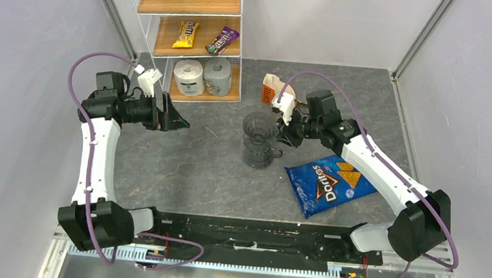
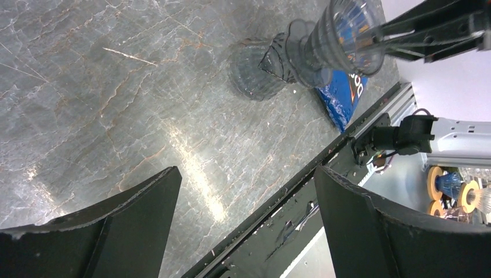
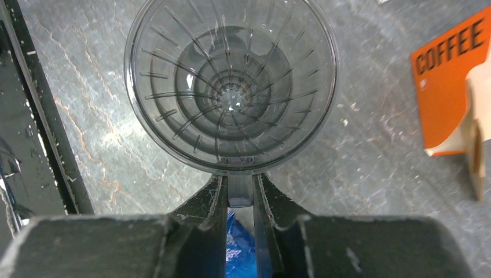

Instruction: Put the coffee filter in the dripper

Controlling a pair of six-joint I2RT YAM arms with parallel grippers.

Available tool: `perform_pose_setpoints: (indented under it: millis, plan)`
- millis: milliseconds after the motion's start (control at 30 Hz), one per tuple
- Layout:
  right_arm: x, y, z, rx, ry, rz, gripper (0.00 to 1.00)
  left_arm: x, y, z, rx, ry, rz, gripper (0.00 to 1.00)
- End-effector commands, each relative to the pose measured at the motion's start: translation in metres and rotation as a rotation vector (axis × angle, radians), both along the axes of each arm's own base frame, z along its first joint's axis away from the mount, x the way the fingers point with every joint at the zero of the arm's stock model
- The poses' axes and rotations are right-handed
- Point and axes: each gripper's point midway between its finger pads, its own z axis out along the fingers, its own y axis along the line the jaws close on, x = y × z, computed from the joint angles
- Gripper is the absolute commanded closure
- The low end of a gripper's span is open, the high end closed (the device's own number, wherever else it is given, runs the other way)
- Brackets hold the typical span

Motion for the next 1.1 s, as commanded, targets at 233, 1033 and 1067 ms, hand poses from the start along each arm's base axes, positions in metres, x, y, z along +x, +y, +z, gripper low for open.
perform_pose_setpoints:
  millis: [233, 1033, 1067]
  plan:
    - [0.003, -0.007, -0.006, 0.02, -0.077, -0.051, 1.0, 0.007, -0.003, 0.012, -0.024, -0.033, 0.029, 0.06]
    - [-0.001, 0.0, -0.03, 0.012, -0.068, -0.005, 1.0, 0.01, -0.001, 0.01, -0.018, -0.026, 0.038, 0.04]
    - [-0.001, 0.0, -0.032, 0.007, -0.07, -0.004, 1.0, 0.01, 0.0, 0.009, -0.017, -0.024, 0.039, 0.04]
